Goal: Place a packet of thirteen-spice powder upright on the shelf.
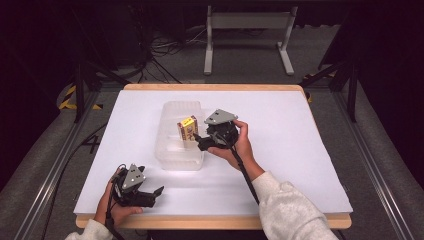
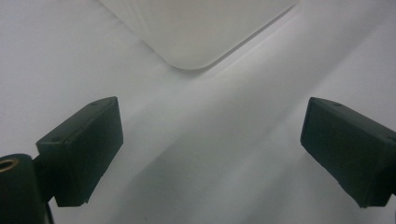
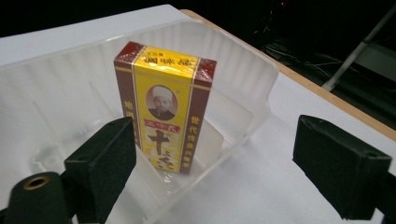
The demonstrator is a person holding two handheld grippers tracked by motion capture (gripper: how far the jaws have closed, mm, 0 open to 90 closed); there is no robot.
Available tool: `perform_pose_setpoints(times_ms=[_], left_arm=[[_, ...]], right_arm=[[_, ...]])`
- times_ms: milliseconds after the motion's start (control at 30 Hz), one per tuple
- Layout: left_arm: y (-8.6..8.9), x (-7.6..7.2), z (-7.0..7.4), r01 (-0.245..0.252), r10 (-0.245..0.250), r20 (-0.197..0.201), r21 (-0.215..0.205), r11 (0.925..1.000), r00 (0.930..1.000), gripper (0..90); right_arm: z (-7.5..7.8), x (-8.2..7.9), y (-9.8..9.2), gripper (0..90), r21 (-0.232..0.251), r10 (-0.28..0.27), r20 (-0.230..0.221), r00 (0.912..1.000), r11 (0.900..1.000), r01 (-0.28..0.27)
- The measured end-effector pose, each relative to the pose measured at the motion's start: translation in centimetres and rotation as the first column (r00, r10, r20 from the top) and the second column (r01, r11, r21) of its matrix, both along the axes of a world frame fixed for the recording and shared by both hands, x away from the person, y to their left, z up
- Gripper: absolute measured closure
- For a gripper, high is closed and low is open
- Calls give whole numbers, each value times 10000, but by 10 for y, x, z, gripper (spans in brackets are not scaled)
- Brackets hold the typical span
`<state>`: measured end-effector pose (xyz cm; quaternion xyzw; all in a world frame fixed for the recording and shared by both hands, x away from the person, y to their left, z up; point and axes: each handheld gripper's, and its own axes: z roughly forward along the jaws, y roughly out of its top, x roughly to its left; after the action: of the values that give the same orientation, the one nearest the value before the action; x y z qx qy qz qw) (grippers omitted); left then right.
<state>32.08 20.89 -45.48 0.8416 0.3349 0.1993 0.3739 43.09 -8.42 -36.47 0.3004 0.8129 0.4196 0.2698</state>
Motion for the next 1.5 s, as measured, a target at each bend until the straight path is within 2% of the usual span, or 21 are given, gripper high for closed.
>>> perform_pose_setpoints(times_ms=[167,367,633,800,1000,1100,1500], left_arm=[[-1,0,0,9,-9,17,20,10000,10000,64],[0,1,0,-28,28,32,-3,10000,10000,64],[-1,0,0,-4,4,33,8,10000,10000,64],[-2,0,0,11,-11,17,24,10000,10000,64],[-1,1,0,-85,85,-22,-44,10000,10000,58],[-2,0,0,-45,45,8,-101,9999,10000,57],[-3,0,1,17,-18,45,61,10000,10000,57]], right_arm=[[1,-3,-10,136,-329,55,1,10000,9994,-55],[8,-3,-25,135,-419,-167,135,9998,9990,173],[14,-6,-44,135,-1022,-252,391,9989,9943,291],[16,-8,-51,132,-1239,-226,354,9991,9919,269],[19,-13,-68,132,-1622,-386,424,9984,9857,450],[19,-17,-75,131,-1970,-380,523,9979,9792,476],[18,-22,-112,126,-2395,-693,611,9957,9674,820]])
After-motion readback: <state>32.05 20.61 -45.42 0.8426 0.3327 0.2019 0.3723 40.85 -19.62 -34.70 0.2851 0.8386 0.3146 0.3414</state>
